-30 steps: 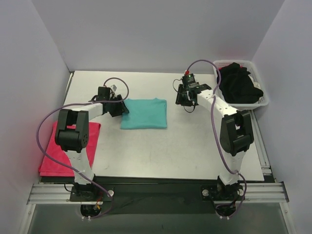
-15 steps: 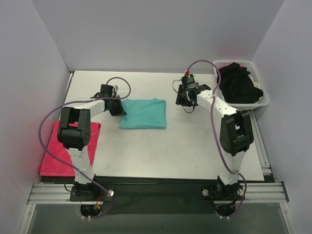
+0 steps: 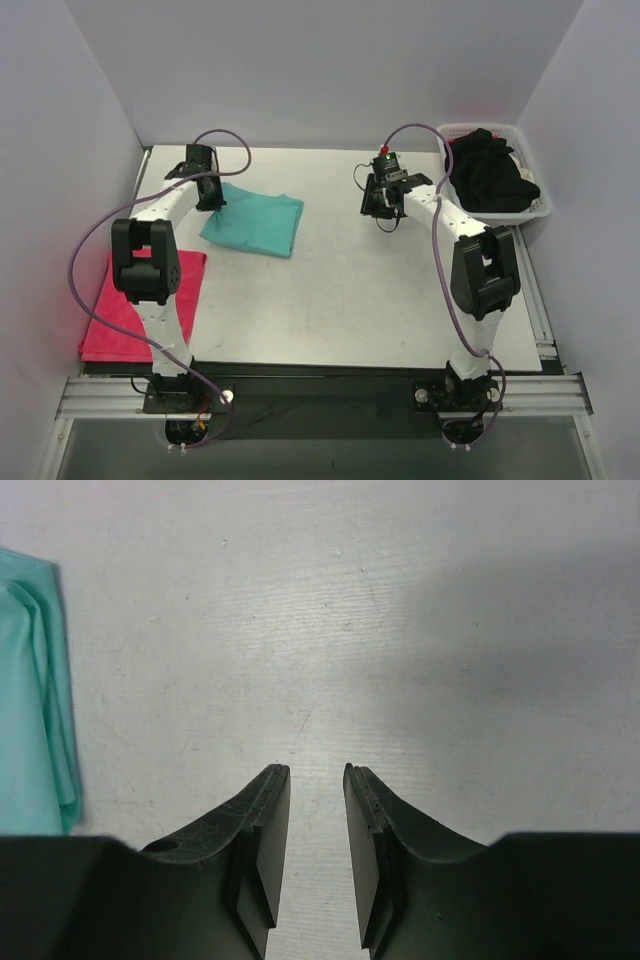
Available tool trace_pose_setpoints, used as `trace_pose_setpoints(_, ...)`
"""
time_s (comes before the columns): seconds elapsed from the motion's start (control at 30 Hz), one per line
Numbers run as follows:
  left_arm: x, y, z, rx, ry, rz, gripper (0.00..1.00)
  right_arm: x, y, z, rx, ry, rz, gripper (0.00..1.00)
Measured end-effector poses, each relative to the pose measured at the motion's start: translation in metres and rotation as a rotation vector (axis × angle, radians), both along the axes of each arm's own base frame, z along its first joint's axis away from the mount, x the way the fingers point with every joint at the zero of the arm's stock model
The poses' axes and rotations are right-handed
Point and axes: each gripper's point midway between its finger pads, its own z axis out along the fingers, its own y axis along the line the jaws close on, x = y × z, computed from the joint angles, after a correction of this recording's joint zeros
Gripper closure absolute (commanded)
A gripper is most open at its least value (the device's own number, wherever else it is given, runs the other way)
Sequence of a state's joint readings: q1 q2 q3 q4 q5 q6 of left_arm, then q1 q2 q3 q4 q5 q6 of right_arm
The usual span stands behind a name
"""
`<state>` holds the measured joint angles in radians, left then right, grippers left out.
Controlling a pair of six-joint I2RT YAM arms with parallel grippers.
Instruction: Fold and stack the t-shirts
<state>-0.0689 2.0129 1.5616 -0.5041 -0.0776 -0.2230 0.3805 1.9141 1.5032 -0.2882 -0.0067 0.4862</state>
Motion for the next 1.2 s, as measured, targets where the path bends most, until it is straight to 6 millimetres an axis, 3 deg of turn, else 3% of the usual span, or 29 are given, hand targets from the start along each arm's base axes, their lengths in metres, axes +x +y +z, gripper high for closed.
trace_pose_setpoints(0.1, 0.011, 0.022, 0.009, 0.079, -0.016, 0.027, 1.0, 0.0, 0.0, 0.0, 0.005, 0.001, -0.006, 0.7)
trace_pose_setpoints(0.2, 0.016, 0.041, 0.003, 0.145, -0.001, 0.056, 1.0, 0.0, 0.001, 0.0, 0.01, 0.003, -0.006, 0.7)
trace_pose_setpoints(0.43, 0.005, 0.105, -0.023, 0.309, 0.083, 0.172, 1.0, 0.002, 0.006, 0.002, 0.029, 0.008, -0.002, 0.7)
trace_pose_setpoints(0.7, -0.003, 0.169, -0.029, 0.532, 0.137, 0.266, 1.0, 0.003, 0.014, 0.0, 0.045, 0.025, 0.002, 0.71)
trace_pose_setpoints(0.97, -0.002, 0.211, -0.014, 0.7, 0.116, 0.391, 1.0, -0.002, 0.031, -0.023, 0.035, 0.088, 0.029, 0.71)
trace_pose_setpoints(1.2, 0.009, 0.244, 0.001, 0.751, 0.074, 0.506, 1.0, -0.001, 0.039, -0.022, 0.034, 0.103, 0.036, 0.71)
